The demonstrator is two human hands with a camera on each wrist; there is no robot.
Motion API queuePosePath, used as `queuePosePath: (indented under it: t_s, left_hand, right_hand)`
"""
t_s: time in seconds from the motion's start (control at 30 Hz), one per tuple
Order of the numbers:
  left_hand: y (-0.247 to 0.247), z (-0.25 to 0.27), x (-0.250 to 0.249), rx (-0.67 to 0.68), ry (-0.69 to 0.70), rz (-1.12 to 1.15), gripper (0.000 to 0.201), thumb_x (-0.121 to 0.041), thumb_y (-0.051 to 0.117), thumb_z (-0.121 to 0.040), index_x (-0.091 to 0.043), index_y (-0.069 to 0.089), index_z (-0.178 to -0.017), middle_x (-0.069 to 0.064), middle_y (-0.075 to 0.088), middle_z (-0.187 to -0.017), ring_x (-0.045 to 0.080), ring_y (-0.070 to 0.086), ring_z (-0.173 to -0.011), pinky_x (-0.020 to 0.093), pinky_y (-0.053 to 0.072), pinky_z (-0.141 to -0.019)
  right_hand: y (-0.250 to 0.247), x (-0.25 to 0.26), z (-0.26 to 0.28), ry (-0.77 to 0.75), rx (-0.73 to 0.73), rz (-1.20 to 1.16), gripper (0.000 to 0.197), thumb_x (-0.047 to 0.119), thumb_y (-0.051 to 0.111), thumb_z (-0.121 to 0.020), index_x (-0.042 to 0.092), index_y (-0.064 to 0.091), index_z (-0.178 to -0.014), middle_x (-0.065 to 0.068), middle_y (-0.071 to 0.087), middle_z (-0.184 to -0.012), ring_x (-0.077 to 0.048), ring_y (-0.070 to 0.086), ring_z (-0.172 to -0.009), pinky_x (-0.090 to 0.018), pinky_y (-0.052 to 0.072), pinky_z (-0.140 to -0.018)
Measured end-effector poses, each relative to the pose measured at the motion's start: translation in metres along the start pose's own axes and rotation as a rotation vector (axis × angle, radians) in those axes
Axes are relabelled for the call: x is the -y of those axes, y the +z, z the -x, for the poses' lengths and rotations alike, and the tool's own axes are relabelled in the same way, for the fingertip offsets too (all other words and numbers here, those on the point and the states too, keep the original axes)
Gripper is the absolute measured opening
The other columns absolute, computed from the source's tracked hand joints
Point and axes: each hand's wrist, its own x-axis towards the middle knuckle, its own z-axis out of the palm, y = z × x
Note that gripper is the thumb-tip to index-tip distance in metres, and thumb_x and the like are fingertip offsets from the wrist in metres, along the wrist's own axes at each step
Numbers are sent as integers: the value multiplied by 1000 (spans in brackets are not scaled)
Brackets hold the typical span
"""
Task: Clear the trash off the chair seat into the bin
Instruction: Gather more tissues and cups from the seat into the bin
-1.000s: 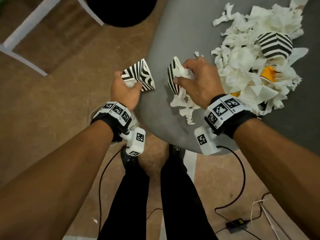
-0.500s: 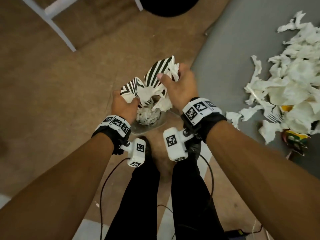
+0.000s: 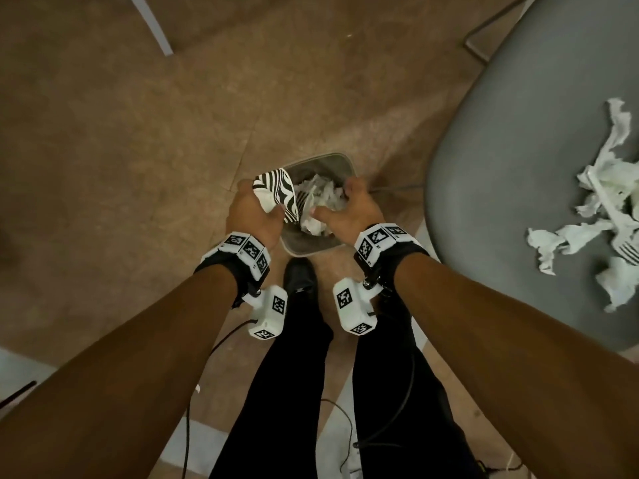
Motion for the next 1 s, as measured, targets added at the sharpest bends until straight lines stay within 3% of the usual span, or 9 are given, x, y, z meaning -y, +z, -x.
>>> queuePosePath:
  t_s: [0.17, 0.33, 0.5, 0.63, 0.7, 0.77, 0.83, 0.9, 1.0]
  left_hand:
    - [15, 3, -19, 193, 75, -103, 40, -22, 67, -87, -9, 53, -122, 2, 63, -106, 20, 59, -94, 26, 42, -77]
    - [17, 16, -63, 271, 170, -188, 26, -15, 61, -89, -11, 57, -114, 0, 63, -91, 24, 64, -93, 28, 47, -78]
    - [22, 51, -162, 223, 442, -258, 18, -18, 52, -90, -20, 64, -103, 1, 71, -93, 24, 67, -87, 37, 55, -81]
    - [59, 76, -225, 307, 653, -268, 15, -27, 51, -83, -28, 58, -97, -1, 70, -85, 24, 66, -78, 39, 56, -76]
    - [89, 100, -260, 423, 779, -327, 25, -37, 58, -79, -31, 55, -104, -7, 65, -96, 20, 64, -87, 36, 54, -82]
    - [123, 130, -284, 538, 934, -458, 53, -46, 66, -74, -31, 52, -123, -5, 54, -116, 19, 57, -105, 35, 51, -91]
    - [156, 159, -294, 651, 1050, -622, 73, -42, 71, -71, -34, 42, -138, -1, 43, -127, 22, 48, -116, 36, 49, -93]
    - [185, 175, -295, 706, 1161, -763, 64, -24, 72, -77, -33, 48, -136, 4, 43, -125, 26, 46, -114, 37, 50, -88]
    - [204, 184, -307, 708, 1178, -688, 30, -10, 58, -86, -20, 64, -113, 8, 52, -109, 33, 55, -99, 40, 49, -79]
  right_hand:
    - [-18, -1, -6, 0, 1, 15, 71, 34, 74, -81, 19, 42, -141, -2, 61, -135, -22, 58, -124, -38, 46, -107]
    - [-60, 9, 17, -83, 22, -85, 22, 21, 72, -82, 29, 60, -98, 7, 69, -92, -18, 68, -98, -38, 55, -95]
    - [-158, 9, 59, -208, -95, -167, 15, 20, 68, -87, 24, 67, -101, 4, 69, -87, -13, 68, -88, -24, 54, -84]
    - [-233, -28, 73, -181, -278, -137, 17, 18, 62, -85, 24, 68, -99, 9, 67, -81, -14, 68, -83, -31, 55, -85]
    - [-276, -57, 78, -122, -392, -98, 20, 18, 57, -85, 23, 68, -101, 7, 70, -83, -16, 69, -84, -33, 56, -86]
    - [-313, -86, 84, -70, -476, -38, 21, 18, 55, -88, 22, 67, -103, 4, 71, -89, -18, 69, -85, -30, 54, -83]
    - [-341, -112, 89, -80, -532, 48, 20, 19, 56, -88, 21, 67, -105, 1, 70, -96, -20, 67, -87, -34, 54, -86]
    - [-361, -130, 91, -99, -550, 136, 24, 19, 59, -87, 19, 65, -111, -1, 63, -107, -20, 64, -90, -37, 53, -88]
    - [-380, -147, 89, -113, -574, 197, 36, 17, 63, -85, 18, 62, -121, -4, 55, -124, -23, 59, -106, -37, 49, -95]
